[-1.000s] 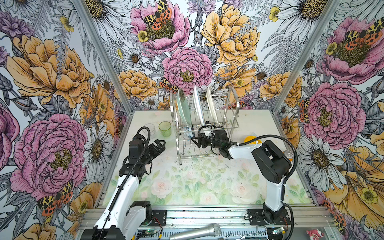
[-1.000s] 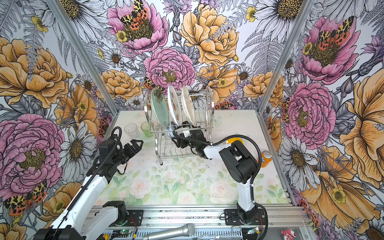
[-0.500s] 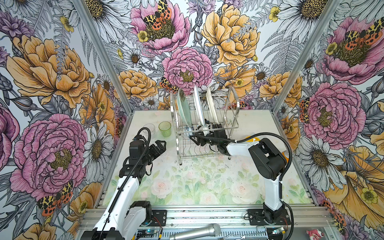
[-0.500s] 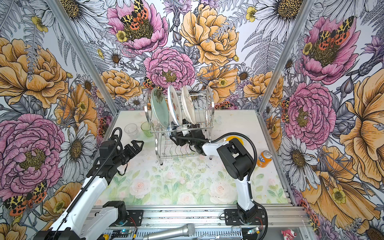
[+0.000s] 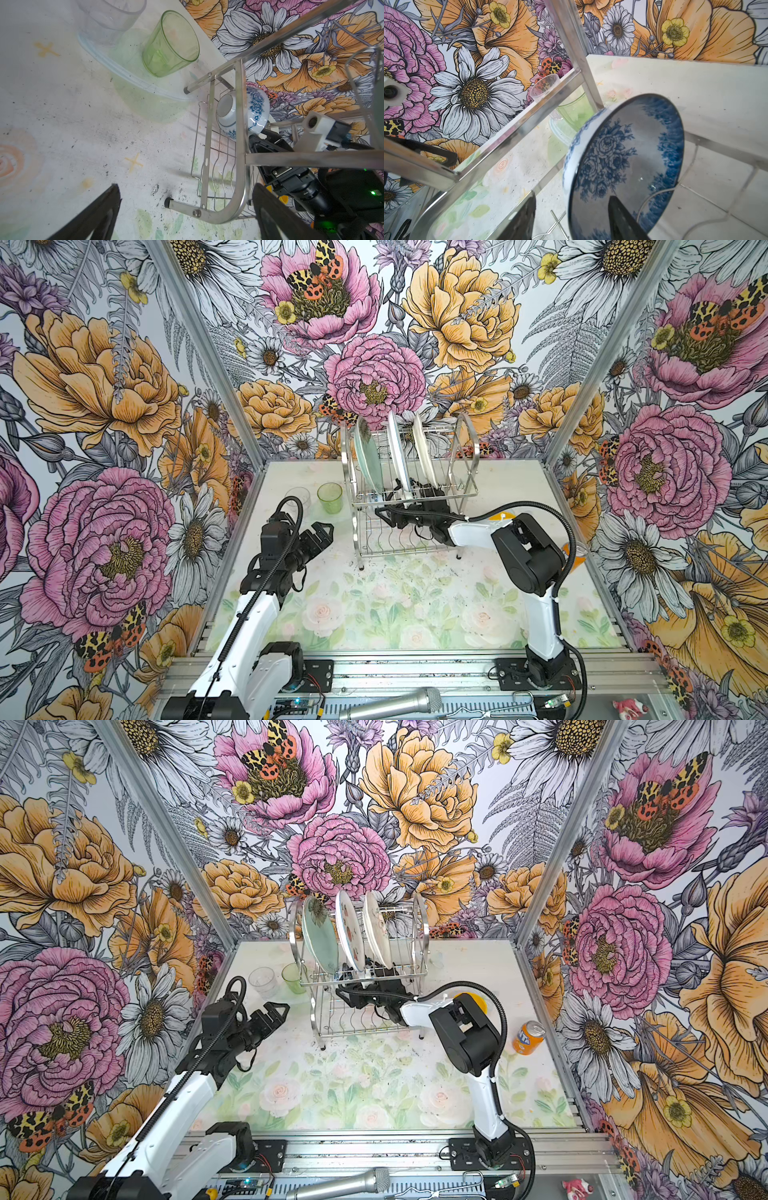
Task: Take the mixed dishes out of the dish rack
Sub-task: 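Close the right gripper on the rim of the blue-and-white bowl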
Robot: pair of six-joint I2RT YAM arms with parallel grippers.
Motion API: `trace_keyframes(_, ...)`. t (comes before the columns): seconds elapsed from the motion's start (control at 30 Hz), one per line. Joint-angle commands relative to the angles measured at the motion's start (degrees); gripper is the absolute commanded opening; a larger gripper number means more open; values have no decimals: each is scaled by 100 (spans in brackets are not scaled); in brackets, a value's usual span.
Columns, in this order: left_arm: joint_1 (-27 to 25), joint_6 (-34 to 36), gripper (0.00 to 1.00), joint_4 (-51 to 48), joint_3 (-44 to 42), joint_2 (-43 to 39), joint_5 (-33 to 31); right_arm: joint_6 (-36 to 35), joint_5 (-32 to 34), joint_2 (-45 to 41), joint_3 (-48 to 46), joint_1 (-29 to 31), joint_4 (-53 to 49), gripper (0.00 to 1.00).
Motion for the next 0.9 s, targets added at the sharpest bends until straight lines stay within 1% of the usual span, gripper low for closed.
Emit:
trace_keyframes(0.0,-61,-48,99,196,-65,24,125,31,-176,114,254,-45,53,53)
trace_keyframes(0.07,-72,-53,99,205,-65,52,147,36,-203,137,278,-50,53,52)
trace_keyframes(0.13,-86,-57,99,229,-65,81,156,34,-233,171,307,-46,53,47)
trace_keyframes(0.3,-99,-57,99,262,-47,124,164,39,-305,240,387,-45,29,42)
trace_keyframes(0.63,-103,-37,99,295,-45,237,157,45,-331,334,466,-45,0,39)
trace_keyframes(0.7,-118,-38,99,303,-49,246,157,38,-332,331,470,-45,0,37)
trace_keyframes(0.8,-120,-41,99,330,-56,270,154,30,-380,331,477,-45,0,31)
trace_keyframes(0.87,-127,-41,99,356,-55,294,153,23,-380,336,477,-45,0,30)
